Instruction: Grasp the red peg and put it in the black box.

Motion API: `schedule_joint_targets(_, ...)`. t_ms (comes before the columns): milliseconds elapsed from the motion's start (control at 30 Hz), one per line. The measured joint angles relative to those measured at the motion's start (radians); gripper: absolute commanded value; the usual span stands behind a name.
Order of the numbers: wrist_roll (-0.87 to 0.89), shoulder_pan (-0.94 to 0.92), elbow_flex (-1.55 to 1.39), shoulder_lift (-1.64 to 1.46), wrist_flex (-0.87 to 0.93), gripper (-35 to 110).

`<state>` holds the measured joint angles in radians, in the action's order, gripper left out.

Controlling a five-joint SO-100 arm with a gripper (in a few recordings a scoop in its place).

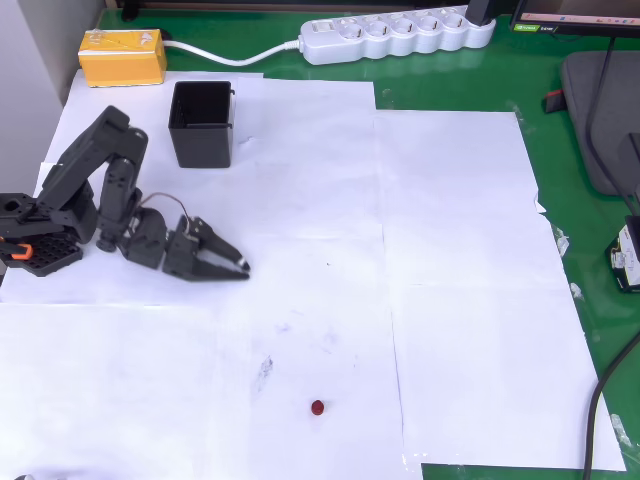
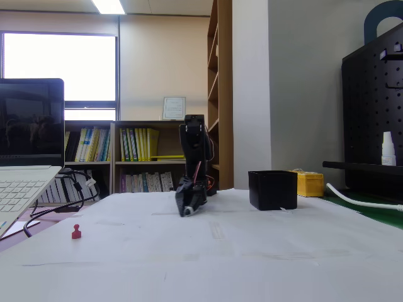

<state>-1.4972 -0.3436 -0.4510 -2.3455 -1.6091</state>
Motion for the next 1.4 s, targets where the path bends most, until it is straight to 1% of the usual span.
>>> schedule_joint_targets(267, -0.008, -0.152, -0.089, -0.026, 0.018, 0)
schedule_joint_targets(900, 0.026, -0.31, -0.144, -0.029, 0.103, 0)
schedule_joint_targets(1100, 0.028, -0.313, -0.176, -0.028, 0.135, 10)
schedule_joint_targets(1200, 0.028, -0.307, -0.206, -0.028, 0.169, 26)
schedule_joint_targets(1233, 0.028, -0.307, -0.215, -0.026, 0.176, 29)
schedule_joint_targets(1267, 0.028, -0.307, -0.227, -0.026, 0.187, 30)
schedule_joint_targets(1333, 0.028, -0.307, -0.247, -0.026, 0.201, 36)
schedule_joint_targets(1400, 0.028, -0.307, -0.27, -0.026, 0.225, 36)
